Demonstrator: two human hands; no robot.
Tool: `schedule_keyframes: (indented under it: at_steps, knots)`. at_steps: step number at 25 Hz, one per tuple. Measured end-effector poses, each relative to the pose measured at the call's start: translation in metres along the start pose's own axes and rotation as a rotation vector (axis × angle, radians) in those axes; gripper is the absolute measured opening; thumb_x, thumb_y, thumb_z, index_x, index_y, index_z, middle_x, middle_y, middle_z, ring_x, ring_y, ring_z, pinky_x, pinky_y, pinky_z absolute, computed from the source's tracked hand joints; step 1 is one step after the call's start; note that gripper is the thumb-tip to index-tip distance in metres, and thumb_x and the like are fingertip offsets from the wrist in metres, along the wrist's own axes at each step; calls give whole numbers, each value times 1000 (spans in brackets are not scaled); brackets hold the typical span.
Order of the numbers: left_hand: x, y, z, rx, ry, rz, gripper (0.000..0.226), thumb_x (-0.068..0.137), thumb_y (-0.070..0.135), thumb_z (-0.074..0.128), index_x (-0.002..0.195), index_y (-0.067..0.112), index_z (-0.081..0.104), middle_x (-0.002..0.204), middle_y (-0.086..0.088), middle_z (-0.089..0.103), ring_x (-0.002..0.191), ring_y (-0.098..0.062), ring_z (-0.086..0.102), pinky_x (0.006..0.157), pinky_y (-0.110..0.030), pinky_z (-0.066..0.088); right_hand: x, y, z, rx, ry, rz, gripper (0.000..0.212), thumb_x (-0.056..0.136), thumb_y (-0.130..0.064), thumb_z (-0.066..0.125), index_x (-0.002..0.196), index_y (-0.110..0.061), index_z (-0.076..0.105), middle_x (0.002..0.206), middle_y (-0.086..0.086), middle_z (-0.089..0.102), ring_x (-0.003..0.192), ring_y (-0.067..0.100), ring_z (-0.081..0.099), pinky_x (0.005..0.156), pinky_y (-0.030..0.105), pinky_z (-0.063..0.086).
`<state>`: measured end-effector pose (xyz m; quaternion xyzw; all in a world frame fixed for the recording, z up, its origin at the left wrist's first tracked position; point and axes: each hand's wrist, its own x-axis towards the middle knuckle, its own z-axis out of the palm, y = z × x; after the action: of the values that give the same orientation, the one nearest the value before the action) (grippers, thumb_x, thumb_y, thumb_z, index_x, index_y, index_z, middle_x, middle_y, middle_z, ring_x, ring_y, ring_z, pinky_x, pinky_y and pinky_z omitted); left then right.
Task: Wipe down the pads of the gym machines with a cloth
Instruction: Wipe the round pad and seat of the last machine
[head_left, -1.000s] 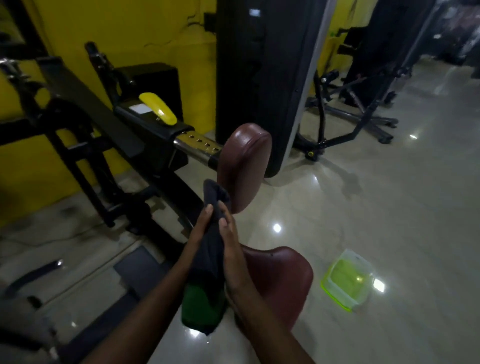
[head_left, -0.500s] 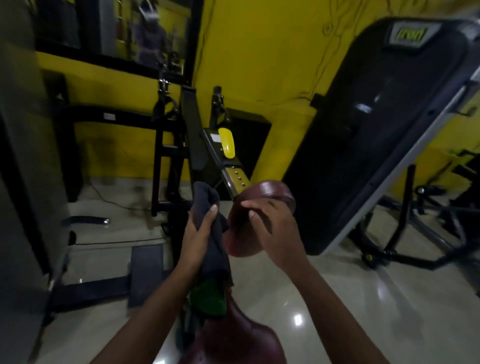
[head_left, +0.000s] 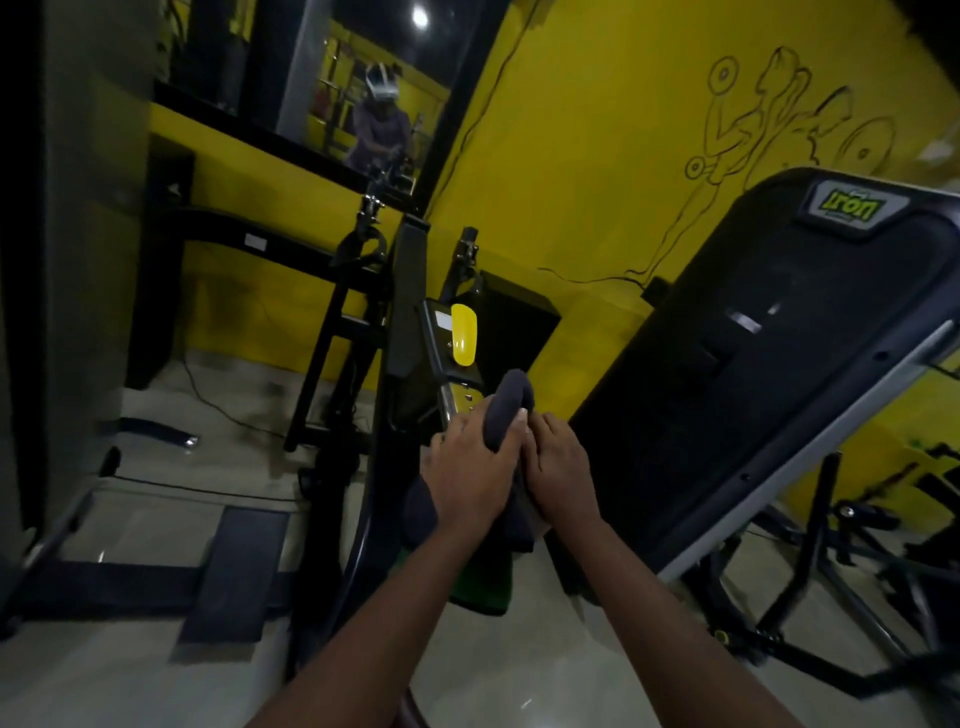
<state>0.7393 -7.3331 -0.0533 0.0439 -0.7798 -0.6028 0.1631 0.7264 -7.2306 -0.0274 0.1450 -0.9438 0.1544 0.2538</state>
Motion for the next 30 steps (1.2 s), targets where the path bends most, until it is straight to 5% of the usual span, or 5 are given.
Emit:
schedule_keyframes:
  at_steps: [4, 8, 13, 24, 30]
  knots:
    - [-8, -24, 0, -213, 67, -159, 67, 76, 75, 37, 121, 29, 53, 119, -1, 58, 114, -25, 53, 95, -48, 42, -1, 1, 7, -60, 83, -11, 48, 88, -37, 23, 97, -9, 60, 90, 9, 59, 82, 23, 54, 67, 36, 43]
    - [6, -15, -6, -122, -34, 60, 56, 79, 66, 46, 122, 30, 55, 117, 2, 60, 109, -19, 56, 90, -38, 45, 1, 4, 8, -82, 74, -8, 48, 89, -39, 23, 96, -8, 58, 89, 10, 59, 83, 25, 53, 68, 36, 40]
    - [10, -65, 0, -660, -38, -259, 40, 63, 70, 53, 97, 48, 59, 111, 7, 65, 112, -13, 58, 102, -41, 43, -1, 3, 10, -59, 121, -18, 44, 89, -37, 27, 96, -10, 61, 93, 6, 62, 85, 23, 55, 71, 31, 39]
    - [-6, -121, -1, -987, -270, -823, 65, 93, 56, 36, 140, 11, 39, 137, -5, 45, 133, -29, 41, 106, -39, 35, -1, 0, 10, -11, 117, 0, 50, 88, -39, 25, 98, -8, 63, 94, 6, 62, 86, 19, 54, 71, 26, 33]
    - [5, -93, -2, -658, -48, -575, 53, 91, 38, 53, 135, 8, 48, 134, -13, 51, 128, -29, 45, 106, -35, 36, 0, 5, 10, -13, 105, 3, 49, 87, -39, 26, 100, -10, 63, 96, 6, 62, 89, 20, 55, 72, 27, 35]
